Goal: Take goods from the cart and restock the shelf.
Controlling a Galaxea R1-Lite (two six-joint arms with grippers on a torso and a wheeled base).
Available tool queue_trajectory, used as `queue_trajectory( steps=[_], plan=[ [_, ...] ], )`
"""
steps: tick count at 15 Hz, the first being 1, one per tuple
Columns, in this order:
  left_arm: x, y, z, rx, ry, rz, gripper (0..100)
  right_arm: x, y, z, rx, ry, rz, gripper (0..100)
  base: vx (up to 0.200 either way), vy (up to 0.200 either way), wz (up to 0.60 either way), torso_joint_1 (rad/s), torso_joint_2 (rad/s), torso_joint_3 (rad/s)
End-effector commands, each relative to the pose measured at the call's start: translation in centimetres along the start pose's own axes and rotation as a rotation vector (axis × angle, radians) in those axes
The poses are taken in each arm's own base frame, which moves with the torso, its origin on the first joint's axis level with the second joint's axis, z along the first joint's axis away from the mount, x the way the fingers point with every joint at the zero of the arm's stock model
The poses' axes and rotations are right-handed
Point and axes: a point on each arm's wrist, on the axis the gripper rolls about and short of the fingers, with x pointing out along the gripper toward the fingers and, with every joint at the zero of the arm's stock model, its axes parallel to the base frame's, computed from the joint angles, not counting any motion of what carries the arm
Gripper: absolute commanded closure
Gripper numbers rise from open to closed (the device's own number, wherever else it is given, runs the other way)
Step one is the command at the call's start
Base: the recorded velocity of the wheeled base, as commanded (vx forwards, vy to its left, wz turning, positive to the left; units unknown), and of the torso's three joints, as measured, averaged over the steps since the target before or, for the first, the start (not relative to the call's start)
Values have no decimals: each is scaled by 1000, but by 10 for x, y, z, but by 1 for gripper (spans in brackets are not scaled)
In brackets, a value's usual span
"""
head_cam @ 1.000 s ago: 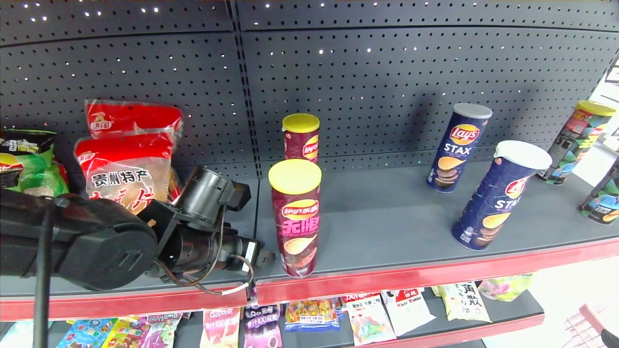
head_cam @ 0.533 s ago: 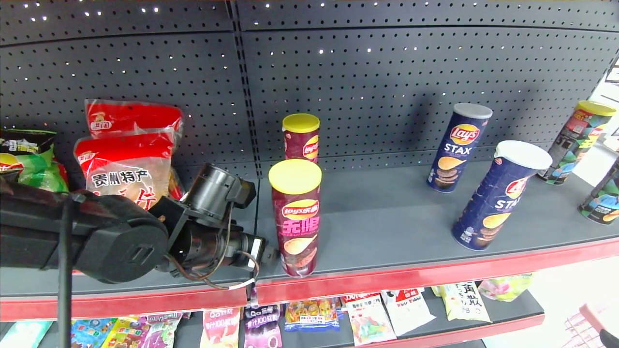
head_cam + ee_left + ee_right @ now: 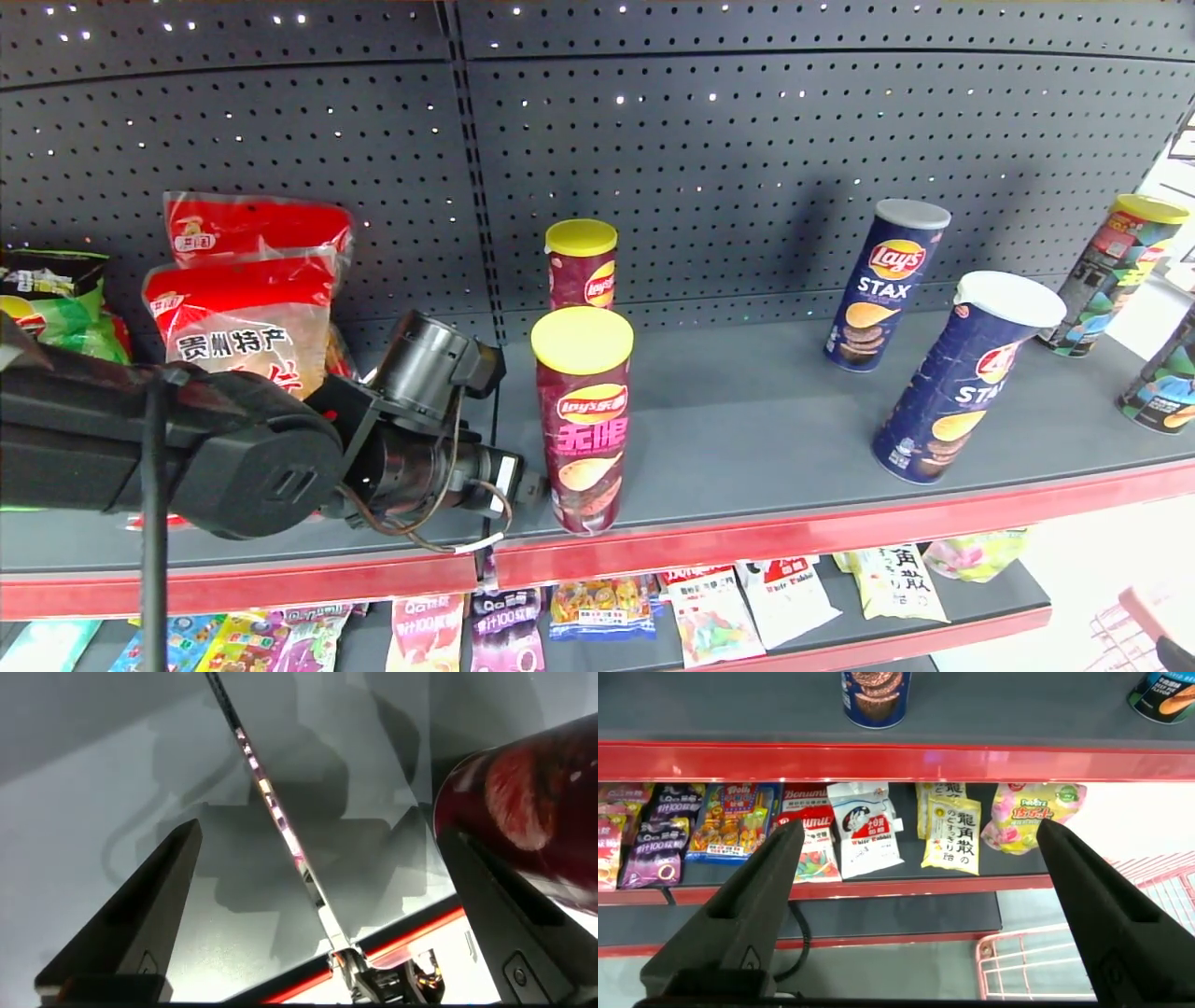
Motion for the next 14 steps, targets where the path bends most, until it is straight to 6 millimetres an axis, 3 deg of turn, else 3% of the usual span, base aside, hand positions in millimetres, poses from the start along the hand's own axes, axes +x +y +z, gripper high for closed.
queue_trajectory(
  steps=[1,14],
  plan=[
    [0,0,0,0,-1,-1,0,0,0,0,-1,2,1,0,0,0,0,0,0,0],
    [-1,-4,0,6,-6,-7,0,0,0,0,0,-1,0,0,0,0,0,0,0,0]
  ],
)
